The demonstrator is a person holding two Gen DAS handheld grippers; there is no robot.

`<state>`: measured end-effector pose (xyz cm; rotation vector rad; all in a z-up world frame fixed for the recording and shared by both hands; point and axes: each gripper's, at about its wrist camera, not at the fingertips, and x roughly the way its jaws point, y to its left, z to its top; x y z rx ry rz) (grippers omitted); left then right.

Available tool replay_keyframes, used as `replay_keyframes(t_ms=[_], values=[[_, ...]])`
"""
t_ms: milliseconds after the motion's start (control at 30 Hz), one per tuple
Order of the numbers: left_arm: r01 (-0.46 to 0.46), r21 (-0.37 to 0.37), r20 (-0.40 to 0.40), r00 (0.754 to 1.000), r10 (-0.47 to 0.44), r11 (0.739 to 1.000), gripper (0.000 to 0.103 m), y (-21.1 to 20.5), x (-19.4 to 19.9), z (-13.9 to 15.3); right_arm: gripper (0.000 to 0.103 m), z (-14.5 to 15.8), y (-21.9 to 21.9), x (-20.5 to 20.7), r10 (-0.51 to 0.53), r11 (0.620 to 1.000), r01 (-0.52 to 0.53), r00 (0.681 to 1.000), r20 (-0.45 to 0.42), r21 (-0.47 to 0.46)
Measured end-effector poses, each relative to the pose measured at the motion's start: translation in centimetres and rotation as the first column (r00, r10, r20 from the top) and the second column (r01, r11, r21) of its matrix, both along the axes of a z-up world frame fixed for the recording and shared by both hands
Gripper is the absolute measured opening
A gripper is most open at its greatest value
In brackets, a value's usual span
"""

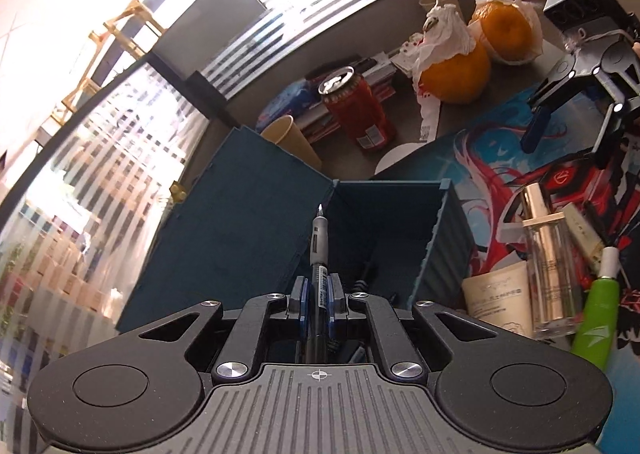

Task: Organize rigid objects
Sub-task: 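Lift the black pen with the left gripper and carry it over the teal box, then lower the black pen into the teal box and open the left gripper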

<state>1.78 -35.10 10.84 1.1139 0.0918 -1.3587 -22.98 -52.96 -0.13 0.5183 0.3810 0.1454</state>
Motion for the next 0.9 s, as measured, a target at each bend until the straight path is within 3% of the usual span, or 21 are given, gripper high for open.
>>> replay_keyframes(t_ms=[267, 533, 767, 900], values=[[0.024, 0.097, -0.049, 0.999, -0.019, 0.995, 0.008, -2.4, 1.8, -1.5, 0.103, 0.0, 0.0, 0.0, 0.007, 1.000, -0.007, 1.000, 0.007, 0.001], [0.033, 0.194, -0.180, 0.984, 0.003, 0.980, 0.008, -4.3, 3.9, -2.6, 0.103, 0.0, 0.0, -0.1, 0.010, 1.000, -0.010, 1.000, 0.016, -0.001], [0.040, 0.227, -0.348, 0.937, 0.043, 0.973, 0.008, -5.1, 6.1, -2.6, 0.103, 0.1, -0.1, -0.2, 0.014, 1.000, -0.014, 1.000, 0.024, -0.002], [0.005, 0.231, -0.370, 0.925, 0.083, 0.973, 0.008, -5.6, 7.1, -2.8, 0.103, 0.0, -0.1, -0.2, 0.014, 1.000, -0.014, 1.000, 0.027, -0.003]])
